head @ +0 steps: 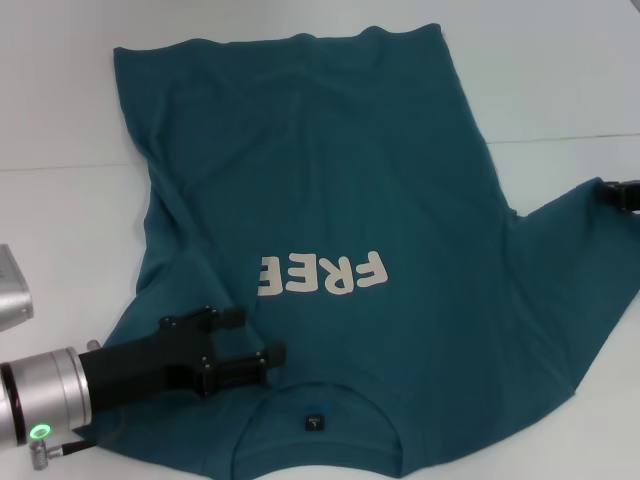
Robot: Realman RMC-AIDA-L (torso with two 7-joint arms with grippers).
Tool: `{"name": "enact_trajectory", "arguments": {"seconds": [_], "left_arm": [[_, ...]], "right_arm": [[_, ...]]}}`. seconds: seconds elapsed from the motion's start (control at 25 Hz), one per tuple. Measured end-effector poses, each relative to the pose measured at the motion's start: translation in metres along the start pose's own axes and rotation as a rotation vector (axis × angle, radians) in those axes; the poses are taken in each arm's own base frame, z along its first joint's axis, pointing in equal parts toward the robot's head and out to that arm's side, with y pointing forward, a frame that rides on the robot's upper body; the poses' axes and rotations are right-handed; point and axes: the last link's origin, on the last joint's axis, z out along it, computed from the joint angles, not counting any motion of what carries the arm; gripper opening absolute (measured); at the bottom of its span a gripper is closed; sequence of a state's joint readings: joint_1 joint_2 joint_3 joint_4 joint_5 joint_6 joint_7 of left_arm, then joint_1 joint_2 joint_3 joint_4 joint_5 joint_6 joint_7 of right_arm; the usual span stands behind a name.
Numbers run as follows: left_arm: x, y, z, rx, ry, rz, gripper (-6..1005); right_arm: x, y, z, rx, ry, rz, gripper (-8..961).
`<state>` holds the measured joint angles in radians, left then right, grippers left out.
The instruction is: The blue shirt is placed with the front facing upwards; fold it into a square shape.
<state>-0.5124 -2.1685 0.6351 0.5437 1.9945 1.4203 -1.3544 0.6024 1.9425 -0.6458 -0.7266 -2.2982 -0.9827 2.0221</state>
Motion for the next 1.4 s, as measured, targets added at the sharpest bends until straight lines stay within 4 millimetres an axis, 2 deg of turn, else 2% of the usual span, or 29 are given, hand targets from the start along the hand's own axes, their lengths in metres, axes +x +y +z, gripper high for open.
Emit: {"name": "enact_trajectory", "arguments": {"seconds": [0.64,1.4], "left_arm": [[0.002,0.0,0.0,0.001,0.01,-0.002,907],[0.003,-0.001,0.002,0.001,0.011,0.001,907]], "right_arm": [[-0.02,0.046,0.019,-0.123,0.026,-0.093,10],[-0.036,0.068,0.023,-0.19,0.045,-0.127,10]]}}
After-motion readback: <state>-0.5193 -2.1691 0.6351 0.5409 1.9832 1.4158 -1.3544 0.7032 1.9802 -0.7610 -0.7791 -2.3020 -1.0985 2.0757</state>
